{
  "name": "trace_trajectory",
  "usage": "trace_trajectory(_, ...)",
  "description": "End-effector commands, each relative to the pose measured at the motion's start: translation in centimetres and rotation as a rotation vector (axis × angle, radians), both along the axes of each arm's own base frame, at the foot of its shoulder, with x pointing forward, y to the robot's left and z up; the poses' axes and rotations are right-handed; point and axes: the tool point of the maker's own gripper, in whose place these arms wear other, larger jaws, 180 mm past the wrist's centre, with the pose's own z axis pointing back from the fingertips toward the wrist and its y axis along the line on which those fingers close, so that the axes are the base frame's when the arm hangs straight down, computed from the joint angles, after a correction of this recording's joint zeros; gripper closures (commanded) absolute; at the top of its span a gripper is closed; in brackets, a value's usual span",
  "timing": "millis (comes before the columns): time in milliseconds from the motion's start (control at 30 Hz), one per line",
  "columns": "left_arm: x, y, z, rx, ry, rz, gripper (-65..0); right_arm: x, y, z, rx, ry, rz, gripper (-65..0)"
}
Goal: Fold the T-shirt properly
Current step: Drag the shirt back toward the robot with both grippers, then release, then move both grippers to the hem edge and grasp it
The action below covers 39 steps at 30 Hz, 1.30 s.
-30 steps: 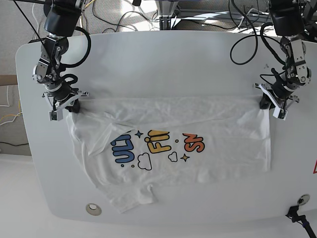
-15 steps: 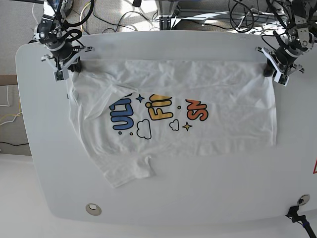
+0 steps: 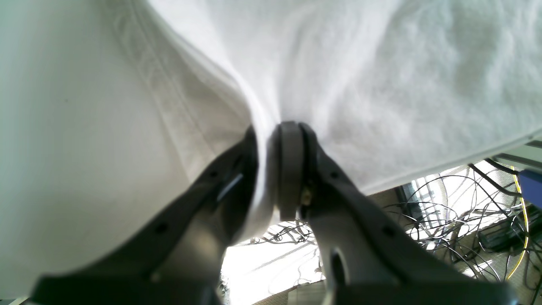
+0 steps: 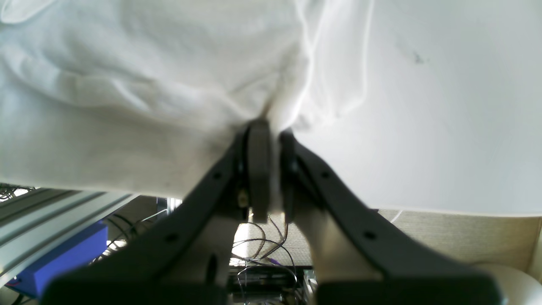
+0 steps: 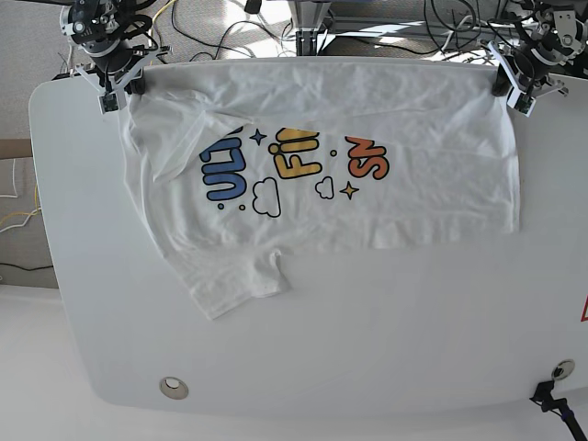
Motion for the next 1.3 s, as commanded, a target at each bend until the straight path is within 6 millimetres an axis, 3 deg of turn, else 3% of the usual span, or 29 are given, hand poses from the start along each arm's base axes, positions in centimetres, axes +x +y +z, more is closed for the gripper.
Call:
trace_trajectory(0, -1.1, 0.5, -0.3, 0.033, 0.048, -0.013, -12.5, 0.2, -0.5, 0.7, -0.015, -0.019, -0.002, 0.0)
trace_trajectory(67, -1.1, 0.6, -0.3, 0.035, 0.05, -0.014, -24.9, -0.2, -0.5, 0.4, -0.019, 0.015, -0.004, -2.3)
trace_trajectory(133, -1.2, 0.7, -0.3, 0.036, 0.051, -0.015, -35.6, -0.2, -0.5, 0.3, -0.019, 0.019, -0.005, -12.6)
trace_trajectory(267, -0.5, 0.5, 0.2, 0.04, 0.031, -0.025, -45.0, 0.6, -1.2, 1.7, -0.042, -0.021, -0.012, -28.0)
trace_trajectory(400, 1.5, 0.6, 2.9, 0.076, -0.059, -0.044, -45.0, 2.4, -2.6, 3.9, -0.084, -0.095, -0.034, -35.3)
trace_trajectory(600, 6.9, 1.7, 7.0, 0.119, -0.234, -0.022, -45.0, 6.0, -3.8, 6.1, -0.115, -0.19, -0.032, -36.6)
trace_trajectory(733, 10.9, 2.5, 9.4, 0.142, -0.321, 0.006, -45.0, 9.4, -2.7, 7.3, -0.1, -0.245, -0.008, -36.6)
trace_trajectory(833, 14.2, 2.8, 11.0, 0.158, -0.356, 0.032, -45.0, 13.0, -1.5, 9.2, -0.085, -0.321, 0.014, -36.6)
trace_trajectory(1067, 20.5, 3.6, 11.0, 0.081, -0.379, 0.097, -45.0, 20.5, 0.5, 9.9, -0.001, -0.36, 0.041, -36.3)
trace_trajectory(1267, 23.6, 6.6, 8.5, 0.066, -0.301, 0.201, -45.0, 25.6, 0.7, 8.3, 0.1, -0.325, 0.009, -36.3)
